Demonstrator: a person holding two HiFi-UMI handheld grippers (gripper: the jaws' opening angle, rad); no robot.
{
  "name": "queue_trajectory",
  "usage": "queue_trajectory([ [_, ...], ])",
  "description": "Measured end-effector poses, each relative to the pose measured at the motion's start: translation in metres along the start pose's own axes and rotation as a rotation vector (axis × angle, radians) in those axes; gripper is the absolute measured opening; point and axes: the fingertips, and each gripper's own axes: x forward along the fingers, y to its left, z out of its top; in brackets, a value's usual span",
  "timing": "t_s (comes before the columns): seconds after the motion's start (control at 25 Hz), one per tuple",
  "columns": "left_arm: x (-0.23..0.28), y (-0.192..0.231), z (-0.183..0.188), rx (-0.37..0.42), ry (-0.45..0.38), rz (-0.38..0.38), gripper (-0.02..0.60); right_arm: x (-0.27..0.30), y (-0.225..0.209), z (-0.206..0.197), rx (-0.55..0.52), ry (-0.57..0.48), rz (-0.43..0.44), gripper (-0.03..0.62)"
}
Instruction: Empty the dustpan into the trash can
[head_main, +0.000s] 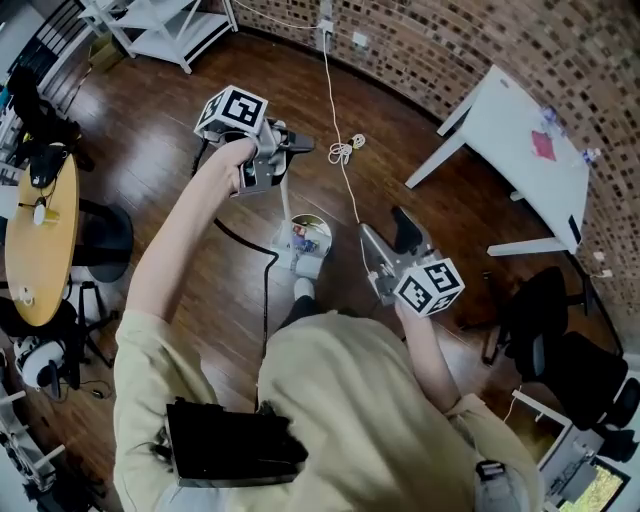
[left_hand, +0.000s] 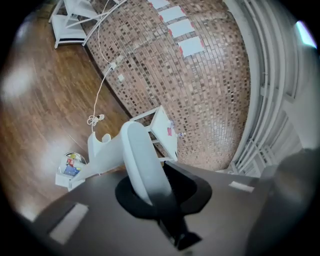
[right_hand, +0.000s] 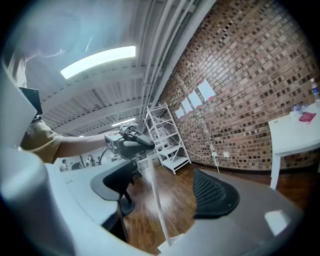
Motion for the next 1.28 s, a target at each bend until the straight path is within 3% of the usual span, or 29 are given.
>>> queue_trajectory([
  [0.12, 0.005, -0.007, 0.02, -0.006, 0.015, -0.071, 0.015, 0.013, 0.001, 0.012, -0.023, -0.008, -0.02, 0.374],
  [0.32, 0.029, -0.02, 0.046, -0.025, 0.033, -0.122, 0.018, 0.018, -0.02, 0.028, -0.029, -0.039, -0.076, 0.374],
  [0.52, 0.065, -0.029, 0.077, -0.031, 0.058, -0.133, 0.025, 0.026, -0.051, 0.042, 0.0, -0.068, -0.097, 0.374],
  [0.8, 0.11, -0.036, 0.13, -0.098, 0.053, -0.144, 0.025, 0.05, -0.117, 0.077, 0.016, -0.063, -0.064, 0.374],
  [1.28, 0.145, -0.032, 0.157, -0.14, 0.039, -0.157, 0.025, 0.059, -0.147, 0.072, 0.05, -0.049, -0.048, 0.374],
])
